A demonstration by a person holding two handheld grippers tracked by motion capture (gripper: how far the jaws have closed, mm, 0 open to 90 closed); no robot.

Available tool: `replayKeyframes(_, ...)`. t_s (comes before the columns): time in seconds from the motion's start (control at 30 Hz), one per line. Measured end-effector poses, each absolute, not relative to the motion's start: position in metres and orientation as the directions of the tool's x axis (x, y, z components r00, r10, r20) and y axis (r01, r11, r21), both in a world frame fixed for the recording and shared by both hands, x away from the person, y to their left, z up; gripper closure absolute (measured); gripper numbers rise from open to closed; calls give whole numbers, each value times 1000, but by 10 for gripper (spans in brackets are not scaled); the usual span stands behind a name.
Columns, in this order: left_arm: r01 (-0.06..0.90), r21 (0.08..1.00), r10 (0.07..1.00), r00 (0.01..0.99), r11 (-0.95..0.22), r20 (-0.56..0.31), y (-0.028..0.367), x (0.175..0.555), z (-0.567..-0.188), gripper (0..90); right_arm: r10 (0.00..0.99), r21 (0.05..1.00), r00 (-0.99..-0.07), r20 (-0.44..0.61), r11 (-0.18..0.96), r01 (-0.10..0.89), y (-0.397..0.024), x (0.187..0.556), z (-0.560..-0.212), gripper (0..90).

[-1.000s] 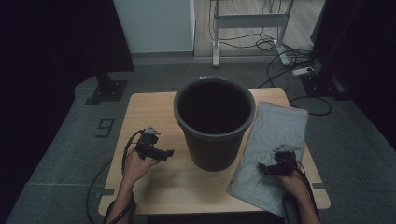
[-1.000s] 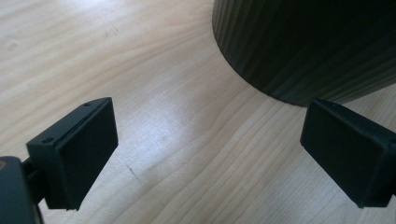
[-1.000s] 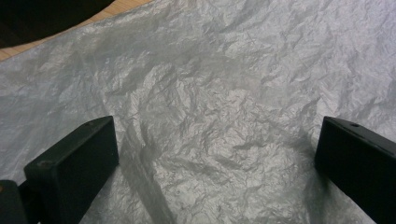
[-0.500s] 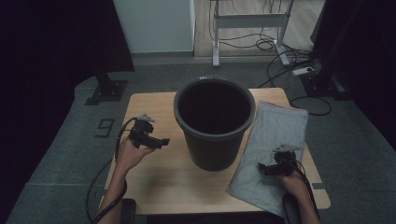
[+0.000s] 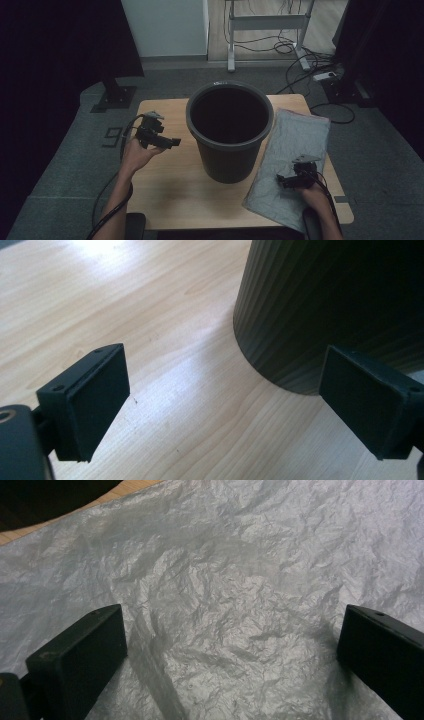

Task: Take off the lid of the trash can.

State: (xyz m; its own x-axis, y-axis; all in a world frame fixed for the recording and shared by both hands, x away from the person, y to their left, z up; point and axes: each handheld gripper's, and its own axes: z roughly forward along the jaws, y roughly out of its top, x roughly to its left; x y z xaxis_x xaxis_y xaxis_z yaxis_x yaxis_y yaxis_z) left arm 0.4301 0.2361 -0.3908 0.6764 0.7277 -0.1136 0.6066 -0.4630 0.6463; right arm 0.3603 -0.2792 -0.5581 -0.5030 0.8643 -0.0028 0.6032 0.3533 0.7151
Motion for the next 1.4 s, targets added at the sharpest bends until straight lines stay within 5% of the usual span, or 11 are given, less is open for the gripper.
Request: replayKeyframes(1.4, 541, 700, 709, 702, -466, -71, 218, 462, -294, 125, 864, 716, -503, -1, 352, 603, -279, 360, -558, 0)
